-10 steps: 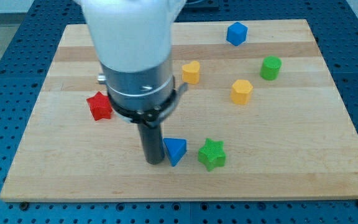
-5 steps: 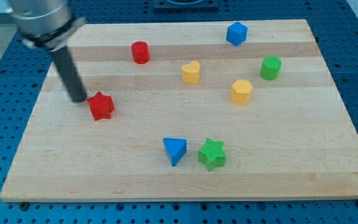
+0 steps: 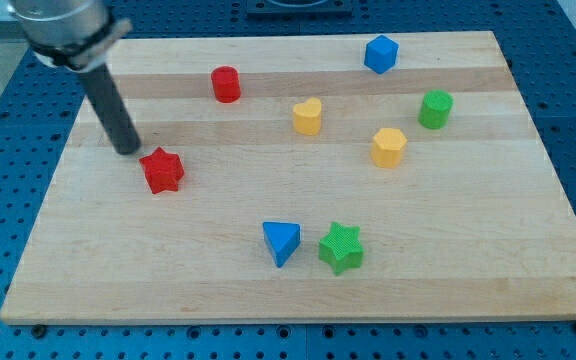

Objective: Move the red star towards down

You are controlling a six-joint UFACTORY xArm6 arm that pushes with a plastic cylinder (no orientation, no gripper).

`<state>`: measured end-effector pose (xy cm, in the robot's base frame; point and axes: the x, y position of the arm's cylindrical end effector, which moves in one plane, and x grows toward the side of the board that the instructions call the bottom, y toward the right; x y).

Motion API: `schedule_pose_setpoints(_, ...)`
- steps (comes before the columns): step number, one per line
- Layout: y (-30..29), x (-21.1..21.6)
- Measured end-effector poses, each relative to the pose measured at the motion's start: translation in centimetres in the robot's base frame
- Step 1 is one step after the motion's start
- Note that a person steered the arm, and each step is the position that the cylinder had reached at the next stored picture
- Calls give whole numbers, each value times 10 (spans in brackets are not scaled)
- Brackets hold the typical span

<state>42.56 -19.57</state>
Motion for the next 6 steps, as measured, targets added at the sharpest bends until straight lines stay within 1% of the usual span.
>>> schedule_pose_setpoints(1,42,69)
schedule_pose_setpoints(2,54,89)
schedule_pose_setpoints(3,40,46)
schedule_pose_setpoints(4,54,22)
schedule_pose_setpoints(5,77,40)
schedule_pose_setpoints(6,85,84)
